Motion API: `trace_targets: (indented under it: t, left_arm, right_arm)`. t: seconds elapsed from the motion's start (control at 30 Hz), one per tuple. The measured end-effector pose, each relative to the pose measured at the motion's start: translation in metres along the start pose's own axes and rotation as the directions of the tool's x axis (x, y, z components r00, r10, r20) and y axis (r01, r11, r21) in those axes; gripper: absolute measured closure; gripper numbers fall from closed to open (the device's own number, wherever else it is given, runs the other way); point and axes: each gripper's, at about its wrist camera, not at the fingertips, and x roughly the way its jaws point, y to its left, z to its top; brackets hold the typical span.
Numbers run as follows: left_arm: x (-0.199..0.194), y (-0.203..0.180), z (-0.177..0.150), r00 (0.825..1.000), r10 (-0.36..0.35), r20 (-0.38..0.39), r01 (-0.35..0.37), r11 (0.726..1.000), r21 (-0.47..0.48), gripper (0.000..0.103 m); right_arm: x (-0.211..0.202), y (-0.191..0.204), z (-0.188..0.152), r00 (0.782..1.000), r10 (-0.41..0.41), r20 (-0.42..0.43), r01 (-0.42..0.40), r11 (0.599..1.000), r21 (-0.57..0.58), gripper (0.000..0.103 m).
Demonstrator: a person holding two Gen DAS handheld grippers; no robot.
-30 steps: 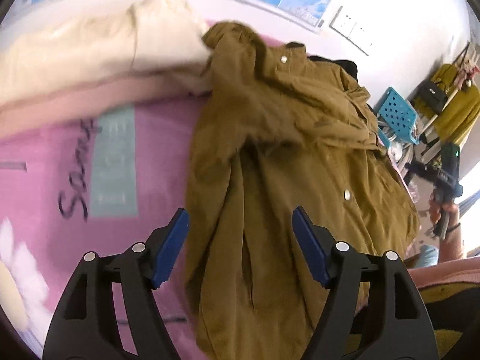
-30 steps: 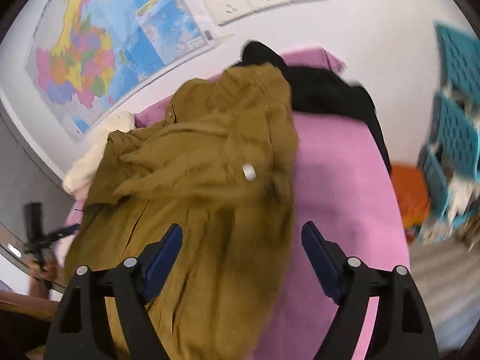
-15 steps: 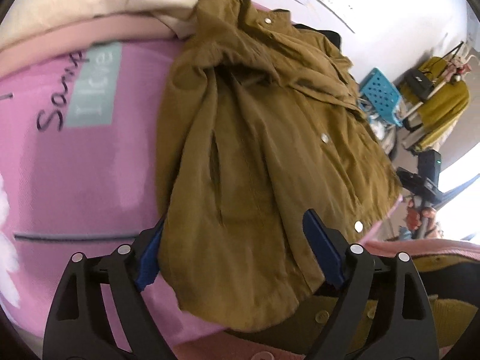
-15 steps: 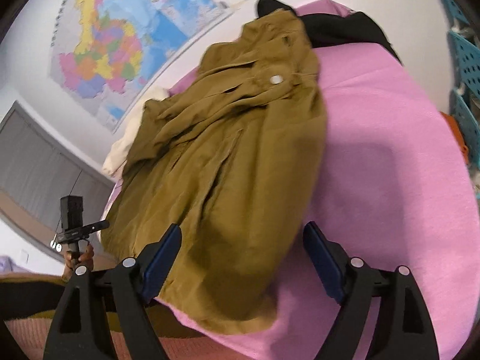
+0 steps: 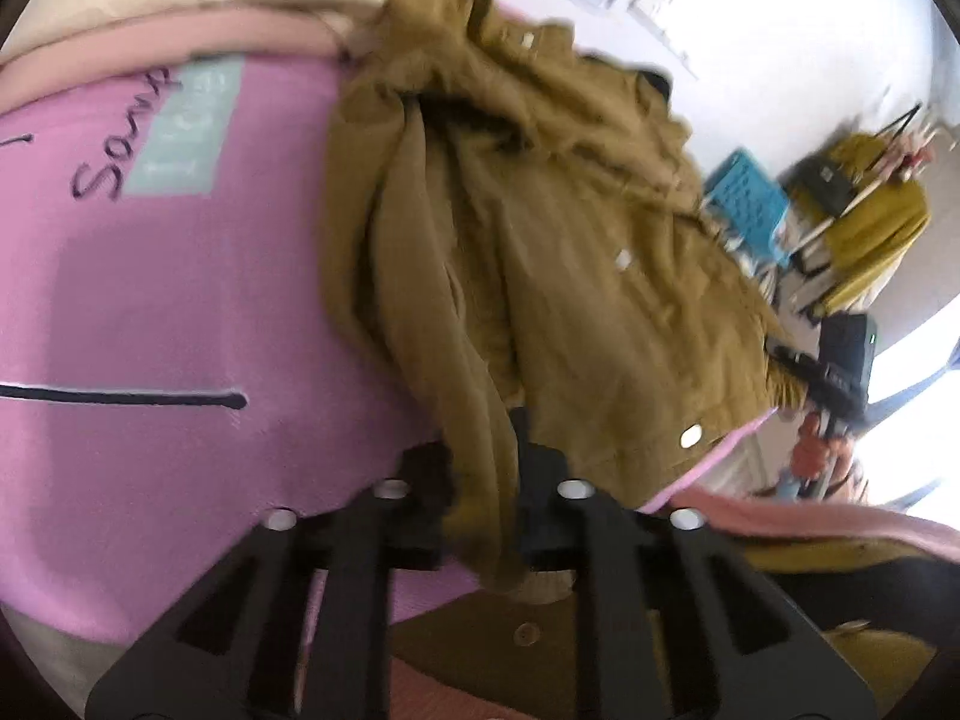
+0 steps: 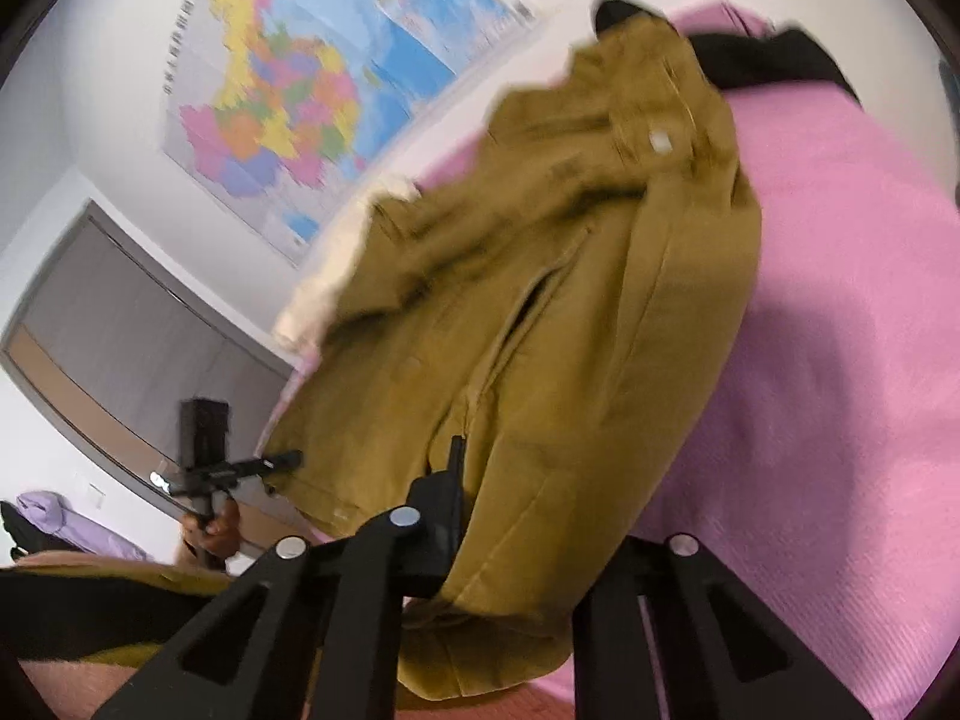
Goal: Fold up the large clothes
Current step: 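Grasp the shirt hem with the left gripper and fold it toward the collar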
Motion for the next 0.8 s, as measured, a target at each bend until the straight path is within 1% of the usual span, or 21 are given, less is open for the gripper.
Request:
trace_targets:
  t: [0.07,0.1,0.13,0.2,0.27,0.3,0.33,0.4,0.43,0.47,0.53,0.57,0.6,0.63,0.67,0.7,0.8]
  left_arm:
    - [-0.023,-0.011,0.002,0.996,-0.048,0.071,0.047,0.999,0.017,0.09]
    - [-0.03,-0.014,0.003,0.993,-0.071,0.092,0.069,0.997,0.021,0.09]
    - [-0.041,-0.019,0.005,0.987,-0.112,0.118,0.109,0.994,0.028,0.09]
    - [-0.057,-0.022,0.005,0.975,-0.165,0.152,0.16,0.986,0.039,0.09]
    - [-0.073,-0.021,0.002,0.958,-0.219,0.185,0.212,0.976,0.058,0.089]
    - [-0.076,-0.018,0.001,0.955,-0.227,0.19,0.22,0.974,0.057,0.088]
    - [-0.077,-0.014,-0.001,0.956,-0.222,0.193,0.217,0.975,0.047,0.086]
    - [-0.068,-0.001,-0.006,0.959,-0.229,0.166,0.23,0.973,0.017,0.083]
    - [-0.059,0.004,-0.009,0.963,-0.234,0.133,0.236,0.972,0.0,0.076]
    - [-0.049,0.007,-0.013,0.969,-0.225,0.1,0.228,0.974,-0.012,0.07]
    - [-0.034,0.005,-0.019,0.98,-0.192,0.042,0.193,0.981,-0.009,0.067]
    - [-0.023,0.002,-0.022,0.989,-0.145,0.006,0.145,0.989,0.01,0.064]
    - [-0.019,0.001,-0.023,0.993,-0.119,-0.014,0.119,0.993,0.022,0.064]
    - [-0.015,0.0,-0.024,0.994,-0.103,-0.029,0.104,0.994,0.03,0.069]
    - [-0.013,-0.002,-0.023,0.995,-0.094,-0.029,0.095,0.995,0.034,0.084]
    - [-0.016,-0.002,-0.02,0.996,-0.083,-0.015,0.083,0.996,0.033,0.089]
    - [-0.037,-0.003,-0.009,0.988,-0.137,0.07,0.136,0.991,0.015,0.091]
  right_arm:
    - [-0.015,0.021,0.004,0.999,0.012,0.047,-0.01,0.999,-0.041,0.092]
    - [-0.022,0.029,0.004,0.998,0.019,0.064,-0.015,0.998,-0.063,0.093]
    - [-0.031,0.042,0.005,0.996,0.034,0.087,-0.026,0.996,-0.091,0.093]
    - [-0.052,0.063,0.004,0.986,0.088,0.139,-0.068,0.988,-0.141,0.093]
    - [-0.066,0.072,0.002,0.981,0.114,0.159,-0.087,0.981,-0.171,0.093]
    - [-0.07,0.073,0.001,0.981,0.109,0.159,-0.079,0.98,-0.184,0.092]
    - [-0.07,0.072,-0.001,0.983,0.096,0.155,-0.069,0.982,-0.174,0.092]
    - [-0.061,0.056,-0.008,0.988,0.103,0.112,-0.089,0.989,-0.119,0.091]
    - [-0.058,0.049,-0.01,0.99,0.093,0.106,-0.083,0.992,-0.096,0.091]
    - [-0.053,0.041,-0.013,0.993,0.079,0.091,-0.073,0.995,-0.069,0.09]
    - [-0.044,0.031,-0.021,0.995,0.078,0.055,-0.076,0.996,-0.039,0.089]
    - [-0.04,0.029,-0.024,0.996,0.082,0.045,-0.081,0.996,-0.029,0.088]
    - [-0.039,0.028,-0.026,0.996,0.085,0.037,-0.084,0.996,-0.025,0.088]
    - [-0.039,0.027,-0.029,0.996,0.082,0.037,-0.081,0.996,-0.024,0.088]
    - [-0.04,0.027,-0.029,0.996,0.08,0.041,-0.079,0.997,-0.022,0.088]
    - [-0.042,0.028,-0.029,0.996,0.078,0.048,-0.077,0.997,-0.022,0.088]
    - [-0.052,0.034,-0.023,0.993,0.069,0.091,-0.065,0.997,-0.039,0.089]
